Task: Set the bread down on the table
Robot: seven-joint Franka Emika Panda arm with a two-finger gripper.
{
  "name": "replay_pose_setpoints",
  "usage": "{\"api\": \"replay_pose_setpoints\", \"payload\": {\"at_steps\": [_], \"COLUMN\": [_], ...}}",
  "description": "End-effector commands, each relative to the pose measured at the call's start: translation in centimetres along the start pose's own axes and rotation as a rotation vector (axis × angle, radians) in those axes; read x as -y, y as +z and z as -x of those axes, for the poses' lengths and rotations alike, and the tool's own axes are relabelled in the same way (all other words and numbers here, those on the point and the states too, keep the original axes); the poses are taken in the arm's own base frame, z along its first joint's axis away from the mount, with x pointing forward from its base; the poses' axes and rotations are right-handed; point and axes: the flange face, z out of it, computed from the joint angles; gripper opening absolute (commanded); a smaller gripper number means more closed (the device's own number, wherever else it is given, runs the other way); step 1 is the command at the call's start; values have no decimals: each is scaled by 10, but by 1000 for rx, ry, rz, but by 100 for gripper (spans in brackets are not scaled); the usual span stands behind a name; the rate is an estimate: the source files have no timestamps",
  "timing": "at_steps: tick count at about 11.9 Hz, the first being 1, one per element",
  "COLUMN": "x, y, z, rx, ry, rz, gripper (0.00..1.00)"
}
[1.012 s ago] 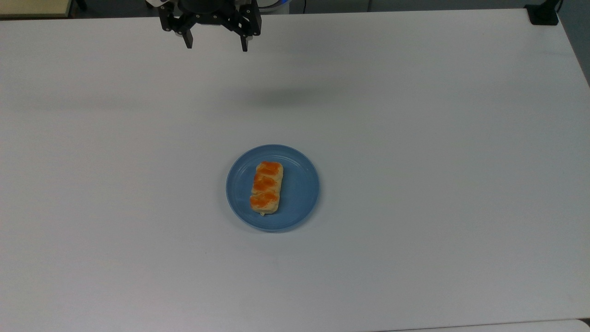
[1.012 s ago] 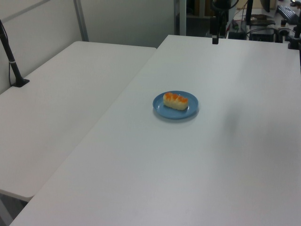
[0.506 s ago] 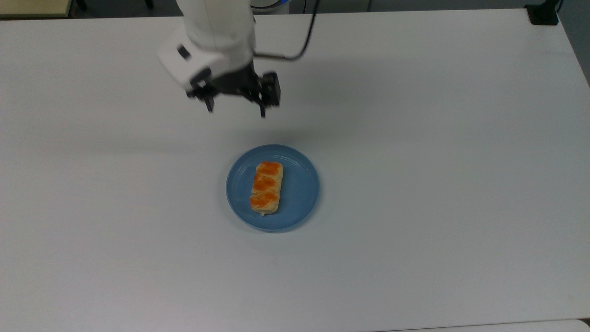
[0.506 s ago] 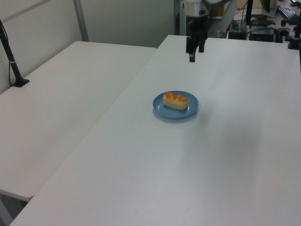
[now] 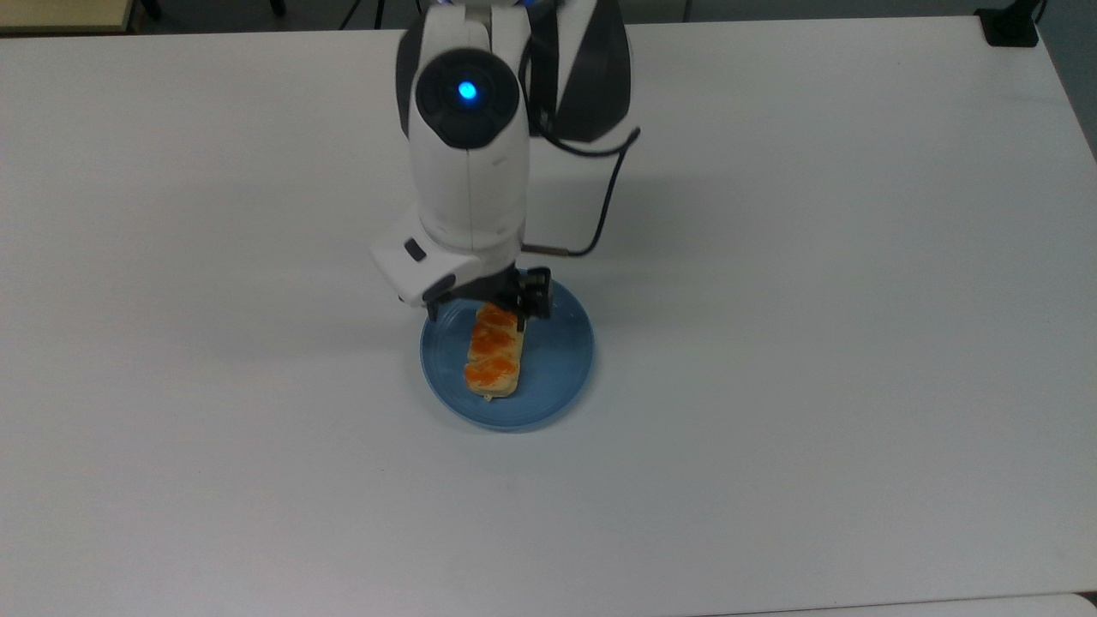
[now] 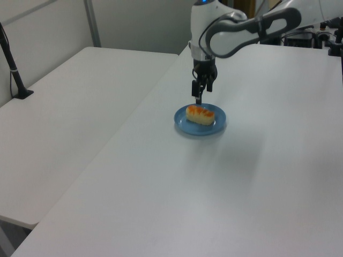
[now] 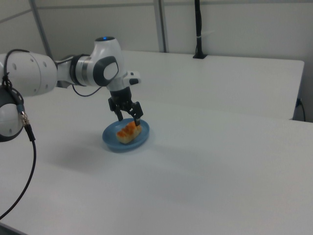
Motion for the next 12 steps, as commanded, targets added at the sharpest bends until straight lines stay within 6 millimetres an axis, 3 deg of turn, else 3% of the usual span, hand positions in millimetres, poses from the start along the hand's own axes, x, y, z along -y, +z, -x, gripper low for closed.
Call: {"api": "replay_pose_setpoints", "payload": {"at_steps": [1, 2, 3, 4, 5, 7, 9, 10, 12], "x": [31, 41, 44, 45, 44, 28, 9, 2, -15], "y": [47, 52, 59, 58, 45, -9, -60, -73, -77], "z": [3, 3, 5, 6, 6, 19, 61, 87, 139], "rx": [-13, -31, -43, -46, -55, -46, 36, 94, 180], "ry": [18, 21, 40, 36, 34, 5, -142, -221, -323], "rz": [54, 57, 58, 63, 59, 45, 22, 13, -8], "gripper": [100, 98, 80, 53, 42, 42, 42, 43, 47]}}
